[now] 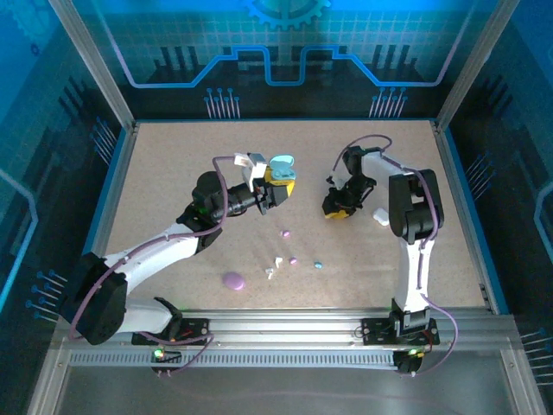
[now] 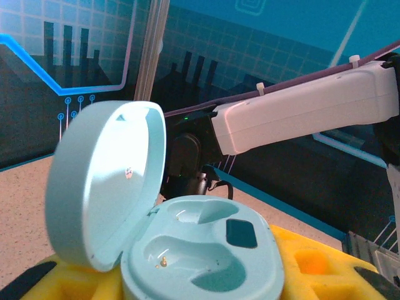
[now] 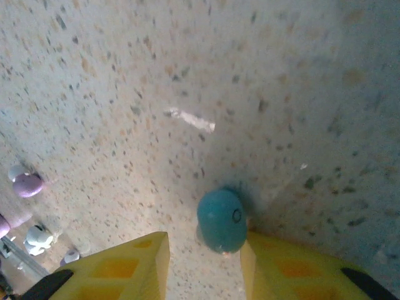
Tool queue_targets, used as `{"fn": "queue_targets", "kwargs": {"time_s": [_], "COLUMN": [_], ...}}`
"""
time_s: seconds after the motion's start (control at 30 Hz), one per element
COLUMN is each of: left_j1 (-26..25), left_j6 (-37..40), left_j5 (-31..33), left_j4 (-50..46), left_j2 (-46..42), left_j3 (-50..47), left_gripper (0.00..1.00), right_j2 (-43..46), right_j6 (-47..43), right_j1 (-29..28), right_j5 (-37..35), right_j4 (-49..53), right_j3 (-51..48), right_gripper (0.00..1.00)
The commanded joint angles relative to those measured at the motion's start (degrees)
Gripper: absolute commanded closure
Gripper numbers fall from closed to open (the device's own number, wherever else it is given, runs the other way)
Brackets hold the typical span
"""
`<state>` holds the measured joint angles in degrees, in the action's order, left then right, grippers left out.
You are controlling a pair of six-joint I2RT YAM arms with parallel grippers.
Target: Insert wireless bluetooth earbuds into charging case
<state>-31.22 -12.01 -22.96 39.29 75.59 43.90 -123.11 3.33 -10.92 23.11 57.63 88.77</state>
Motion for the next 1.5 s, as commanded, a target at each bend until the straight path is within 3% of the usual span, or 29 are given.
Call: {"fn": "queue_targets", "kwargs": {"time_s": [0.0, 0.13, 0.4, 0.9, 1.47], "left_j1": [0.34, 0.33, 0.29, 0.29, 0.31], "left_j6": [-0.90, -1.09, -1.09, -0.65, -0.93], "left_j5": [-1.44, -1.46, -1.37, -1.38, -1.64], "left_j4": [2.21, 2.81, 2.75, 2.50, 2.27], "left_j2": [-0.45, -0.09, -0.61, -0.72, -0.54], "left_j3": [0.75, 0.75, 0.30, 0.40, 0.79], "left_gripper": [0.66, 0.66, 0.66, 0.66, 0.66], "right_j2": [3.34, 4.92, 5.42, -0.36, 0.35], "right_j6": [-0.72, 0.28, 7.35, 7.76, 7.16], "right_j1": [-0.74, -1.09, -0.12, -0.43, -1.77], "right_j5": [2.43, 2.49, -6.95, -3.79, 1.99], "right_j4": [2.06, 0.73, -3.21, -4.02, -4.46], "right_j3": [-1.28, -1.56, -0.59, 1.68, 1.41], "right_gripper": [0.64, 0.64, 0.60, 0.61, 0.64]}}
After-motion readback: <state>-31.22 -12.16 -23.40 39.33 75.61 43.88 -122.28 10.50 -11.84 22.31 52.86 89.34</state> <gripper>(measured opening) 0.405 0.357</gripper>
